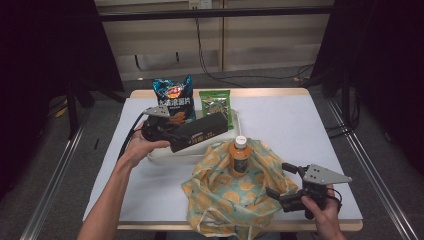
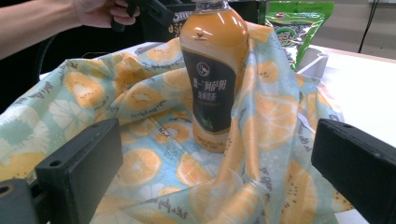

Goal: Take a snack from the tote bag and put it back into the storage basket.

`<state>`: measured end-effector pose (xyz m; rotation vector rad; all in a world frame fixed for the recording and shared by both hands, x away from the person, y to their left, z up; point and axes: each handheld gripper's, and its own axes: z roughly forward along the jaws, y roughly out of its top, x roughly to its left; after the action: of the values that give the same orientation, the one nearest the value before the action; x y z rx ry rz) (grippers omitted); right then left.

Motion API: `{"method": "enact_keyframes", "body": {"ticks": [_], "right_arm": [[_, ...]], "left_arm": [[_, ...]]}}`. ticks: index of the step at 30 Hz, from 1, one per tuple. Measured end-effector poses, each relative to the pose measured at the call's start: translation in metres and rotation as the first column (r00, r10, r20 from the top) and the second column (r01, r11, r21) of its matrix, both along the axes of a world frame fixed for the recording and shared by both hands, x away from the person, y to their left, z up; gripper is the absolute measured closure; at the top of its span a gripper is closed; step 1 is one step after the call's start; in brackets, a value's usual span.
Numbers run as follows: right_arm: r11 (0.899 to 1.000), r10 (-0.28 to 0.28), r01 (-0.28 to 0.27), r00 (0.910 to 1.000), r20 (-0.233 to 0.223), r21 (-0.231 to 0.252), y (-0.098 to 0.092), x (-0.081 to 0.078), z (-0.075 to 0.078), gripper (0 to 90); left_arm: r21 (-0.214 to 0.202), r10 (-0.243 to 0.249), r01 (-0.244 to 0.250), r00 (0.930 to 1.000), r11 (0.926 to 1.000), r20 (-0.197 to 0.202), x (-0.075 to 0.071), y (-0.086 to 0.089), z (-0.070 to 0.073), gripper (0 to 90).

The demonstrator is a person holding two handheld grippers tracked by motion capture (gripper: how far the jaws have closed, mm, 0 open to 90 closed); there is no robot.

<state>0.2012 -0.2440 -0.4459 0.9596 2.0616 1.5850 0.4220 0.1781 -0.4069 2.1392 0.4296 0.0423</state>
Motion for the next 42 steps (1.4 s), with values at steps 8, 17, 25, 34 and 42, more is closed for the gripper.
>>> {"method": "enact_keyframes", "body": {"ticks": [8,17,25,34,42], "right_arm": [[1.000,0.002,-0.002,0.9999,-0.011,0.003,0.000,0.001,-0.001,1.3],[1.000,0.005,-0.005,0.9999,-0.011,0.001,-0.001,0.001,-0.001,1.3],[1.000,0.009,-0.009,0.9999,-0.013,0.002,0.000,0.001,-0.001,1.2],[1.000,0.016,-0.016,0.9998,-0.012,0.002,0.000,0.002,-0.001,1.3],[1.000,0.018,-0.018,0.9998,-0.012,0.003,0.000,0.001,-0.001,1.2]], "left_arm": [[0.041,0.011,-0.011,0.9999,0.9991,0.000,0.007,-0.004,-0.012,43.1],[0.073,0.005,-0.003,0.9996,0.9973,-0.029,0.015,-0.012,-0.030,43.1],[0.105,-0.004,0.009,0.9988,0.9945,-0.048,0.017,-0.021,-0.039,43.0],[0.109,-0.015,0.021,0.9986,0.9938,-0.050,0.018,-0.027,-0.043,42.9],[0.134,-0.021,0.028,0.9982,0.9906,-0.056,0.019,-0.030,-0.048,42.0]]}}
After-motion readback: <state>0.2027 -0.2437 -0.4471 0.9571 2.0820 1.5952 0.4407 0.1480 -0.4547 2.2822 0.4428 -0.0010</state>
